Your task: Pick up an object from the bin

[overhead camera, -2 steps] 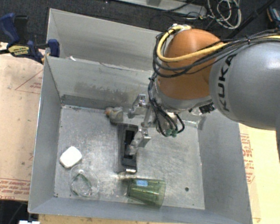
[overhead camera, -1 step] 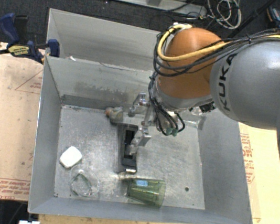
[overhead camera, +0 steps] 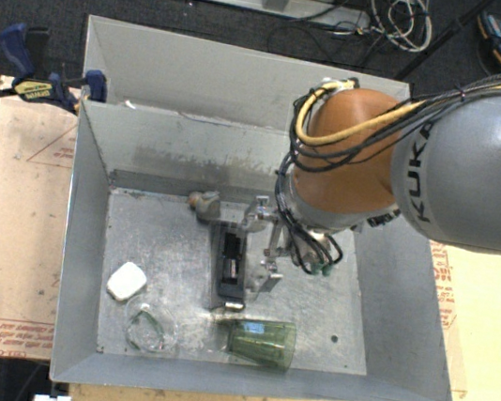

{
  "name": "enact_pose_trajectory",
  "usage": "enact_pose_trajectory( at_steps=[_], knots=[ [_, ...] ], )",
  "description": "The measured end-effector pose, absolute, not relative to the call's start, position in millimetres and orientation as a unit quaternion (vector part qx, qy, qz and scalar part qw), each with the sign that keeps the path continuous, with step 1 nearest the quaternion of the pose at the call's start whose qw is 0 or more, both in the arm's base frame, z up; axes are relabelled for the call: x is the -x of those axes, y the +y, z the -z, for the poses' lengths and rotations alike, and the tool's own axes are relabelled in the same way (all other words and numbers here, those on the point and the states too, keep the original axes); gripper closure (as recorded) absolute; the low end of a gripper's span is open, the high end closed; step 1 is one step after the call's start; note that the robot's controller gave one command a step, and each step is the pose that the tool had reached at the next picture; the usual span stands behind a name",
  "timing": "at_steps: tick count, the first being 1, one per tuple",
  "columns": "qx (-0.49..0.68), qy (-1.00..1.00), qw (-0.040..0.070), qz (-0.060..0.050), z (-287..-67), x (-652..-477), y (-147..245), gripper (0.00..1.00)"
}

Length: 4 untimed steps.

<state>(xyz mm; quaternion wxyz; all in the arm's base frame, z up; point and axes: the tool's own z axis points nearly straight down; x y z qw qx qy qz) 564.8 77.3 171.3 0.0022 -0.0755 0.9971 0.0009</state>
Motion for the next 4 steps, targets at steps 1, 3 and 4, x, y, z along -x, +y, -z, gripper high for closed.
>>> enact_pose_trajectory(
  at_steps=[1, 3, 4],
  knots=[
    [0.168, 0.986, 0.000, 0.000, -145.7, -540.7, 70.3, 0.00],
    [0.249, 0.968, 0.009, 0.001, -108.6, -544.8, 65.3, 0.00],
    [0.317, 0.949, 0.004, 0.006, -85.0, -573.0, 90.1, 1.00]
  ],
)
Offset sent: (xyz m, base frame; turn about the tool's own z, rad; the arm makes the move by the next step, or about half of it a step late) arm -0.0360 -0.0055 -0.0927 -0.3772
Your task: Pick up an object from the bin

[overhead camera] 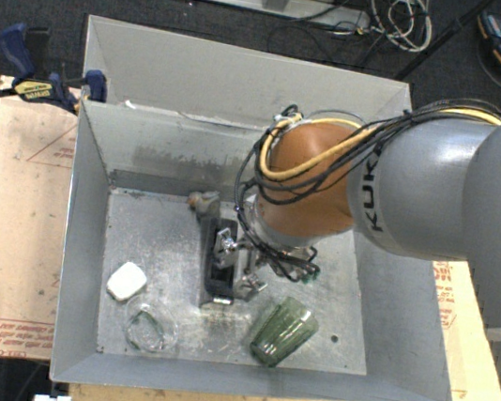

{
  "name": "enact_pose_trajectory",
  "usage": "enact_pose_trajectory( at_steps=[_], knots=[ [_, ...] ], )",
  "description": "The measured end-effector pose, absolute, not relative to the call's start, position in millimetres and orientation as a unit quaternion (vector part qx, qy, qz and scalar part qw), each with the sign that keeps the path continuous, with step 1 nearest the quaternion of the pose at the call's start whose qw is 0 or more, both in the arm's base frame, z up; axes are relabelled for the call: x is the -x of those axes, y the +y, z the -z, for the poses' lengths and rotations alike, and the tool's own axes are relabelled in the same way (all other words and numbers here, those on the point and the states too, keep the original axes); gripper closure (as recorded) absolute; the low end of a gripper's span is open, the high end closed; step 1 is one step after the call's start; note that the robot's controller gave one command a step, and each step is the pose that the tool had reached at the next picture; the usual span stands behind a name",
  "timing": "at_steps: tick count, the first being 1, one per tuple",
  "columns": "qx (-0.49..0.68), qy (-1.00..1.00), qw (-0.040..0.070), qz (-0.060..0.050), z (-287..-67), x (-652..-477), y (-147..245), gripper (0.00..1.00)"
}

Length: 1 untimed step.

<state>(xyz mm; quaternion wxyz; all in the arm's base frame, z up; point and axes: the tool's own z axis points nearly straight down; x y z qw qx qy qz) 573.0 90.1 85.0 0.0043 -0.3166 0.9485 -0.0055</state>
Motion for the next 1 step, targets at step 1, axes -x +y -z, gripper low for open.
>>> enact_pose_trajectory(
  at_steps=[1],
  knots=[
    [0.317, 0.949, 0.004, 0.005, -85.0, -573.0, 90.1, 1.00]
  ],
)
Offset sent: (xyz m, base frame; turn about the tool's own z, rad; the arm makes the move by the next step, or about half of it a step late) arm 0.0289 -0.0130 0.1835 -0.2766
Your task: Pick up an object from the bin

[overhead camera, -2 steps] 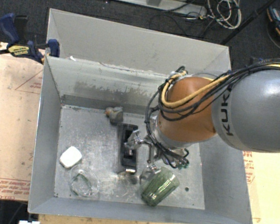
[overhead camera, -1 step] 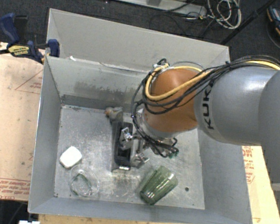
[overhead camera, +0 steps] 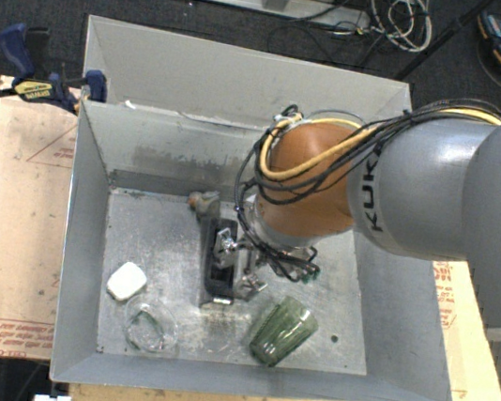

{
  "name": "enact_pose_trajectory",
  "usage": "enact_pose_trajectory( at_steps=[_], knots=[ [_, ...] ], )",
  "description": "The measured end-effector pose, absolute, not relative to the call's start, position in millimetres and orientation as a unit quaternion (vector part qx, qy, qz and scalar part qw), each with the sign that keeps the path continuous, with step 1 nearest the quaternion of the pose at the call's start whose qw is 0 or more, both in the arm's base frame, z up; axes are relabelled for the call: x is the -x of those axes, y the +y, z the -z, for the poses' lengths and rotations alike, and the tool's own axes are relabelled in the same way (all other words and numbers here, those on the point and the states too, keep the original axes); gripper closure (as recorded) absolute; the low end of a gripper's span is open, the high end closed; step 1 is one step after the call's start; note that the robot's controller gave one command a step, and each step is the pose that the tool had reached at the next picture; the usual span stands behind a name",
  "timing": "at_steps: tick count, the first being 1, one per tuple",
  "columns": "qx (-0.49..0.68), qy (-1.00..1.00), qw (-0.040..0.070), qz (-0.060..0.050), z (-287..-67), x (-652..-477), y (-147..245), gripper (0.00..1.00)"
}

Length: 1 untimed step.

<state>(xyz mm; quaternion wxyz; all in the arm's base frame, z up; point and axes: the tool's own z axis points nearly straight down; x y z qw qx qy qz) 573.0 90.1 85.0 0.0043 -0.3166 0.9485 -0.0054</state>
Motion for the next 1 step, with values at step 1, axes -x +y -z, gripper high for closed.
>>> enact_pose_trajectory(
  at_steps=[1],
  knots=[
    [0.433, 0.901, -0.003, -0.002, -247.8, -597.7, 79.2, 1.00]
  ],
)
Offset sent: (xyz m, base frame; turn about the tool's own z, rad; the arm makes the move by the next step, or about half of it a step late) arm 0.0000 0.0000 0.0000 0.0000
